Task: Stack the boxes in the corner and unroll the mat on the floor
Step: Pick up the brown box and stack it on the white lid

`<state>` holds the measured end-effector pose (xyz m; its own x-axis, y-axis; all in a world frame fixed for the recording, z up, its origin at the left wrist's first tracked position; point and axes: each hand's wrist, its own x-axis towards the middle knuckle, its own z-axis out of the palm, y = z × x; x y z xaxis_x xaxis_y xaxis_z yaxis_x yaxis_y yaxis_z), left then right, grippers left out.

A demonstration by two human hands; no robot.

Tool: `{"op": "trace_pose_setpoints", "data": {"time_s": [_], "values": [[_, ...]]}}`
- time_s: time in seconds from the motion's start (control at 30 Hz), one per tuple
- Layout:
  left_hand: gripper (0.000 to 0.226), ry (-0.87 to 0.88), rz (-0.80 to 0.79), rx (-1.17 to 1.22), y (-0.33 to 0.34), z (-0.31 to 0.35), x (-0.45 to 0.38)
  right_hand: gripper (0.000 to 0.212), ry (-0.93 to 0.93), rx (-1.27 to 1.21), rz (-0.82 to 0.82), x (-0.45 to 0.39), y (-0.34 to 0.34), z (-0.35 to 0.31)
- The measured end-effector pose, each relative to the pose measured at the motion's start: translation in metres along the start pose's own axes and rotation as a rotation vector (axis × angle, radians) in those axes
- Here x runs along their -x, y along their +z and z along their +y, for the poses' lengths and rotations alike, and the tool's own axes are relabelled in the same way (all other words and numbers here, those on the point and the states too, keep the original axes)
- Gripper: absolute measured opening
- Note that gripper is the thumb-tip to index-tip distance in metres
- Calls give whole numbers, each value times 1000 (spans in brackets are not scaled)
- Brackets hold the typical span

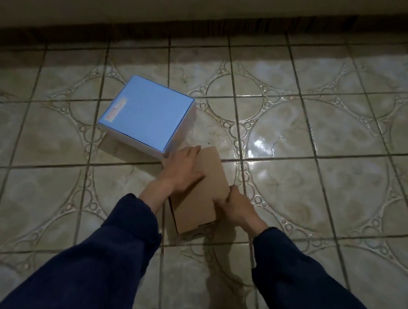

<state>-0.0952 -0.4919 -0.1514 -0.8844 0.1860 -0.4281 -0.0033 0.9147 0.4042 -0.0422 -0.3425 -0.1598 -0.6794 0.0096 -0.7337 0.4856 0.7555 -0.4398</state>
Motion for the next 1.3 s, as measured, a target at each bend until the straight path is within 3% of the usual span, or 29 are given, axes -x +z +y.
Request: {"op": "trace_pose_setpoints", "data": {"time_s": [0.17,0.27,0.37,0.53,0.7,0.93,1.1,1.3], "values": [[71,-26,145,-81,14,-6,-9,50,-68,187,36,-8,-12,3],[72,-151,239,-83,23,-5,-6,48,-82,220,197,-11,-22,1],[74,-314,251,38,29,2,4,50,-96,50,386,-20,-27,5],[59,-269,231,434,37,-4,18,76,-52,-519,344,-13,-12,14],[56,-254,257,615,44,0,26,50,-76,-504,431,-9,3,10],[50,-266,274,613,36,8,12,47,-59,-475,441,-16,-14,1],[53,-256,320,685,3,35,19,45,-90,-471,459,8,-53,-20],[58,-272,329,664,-102,95,65,47,-98,-463,481,100,-129,-73]]}}
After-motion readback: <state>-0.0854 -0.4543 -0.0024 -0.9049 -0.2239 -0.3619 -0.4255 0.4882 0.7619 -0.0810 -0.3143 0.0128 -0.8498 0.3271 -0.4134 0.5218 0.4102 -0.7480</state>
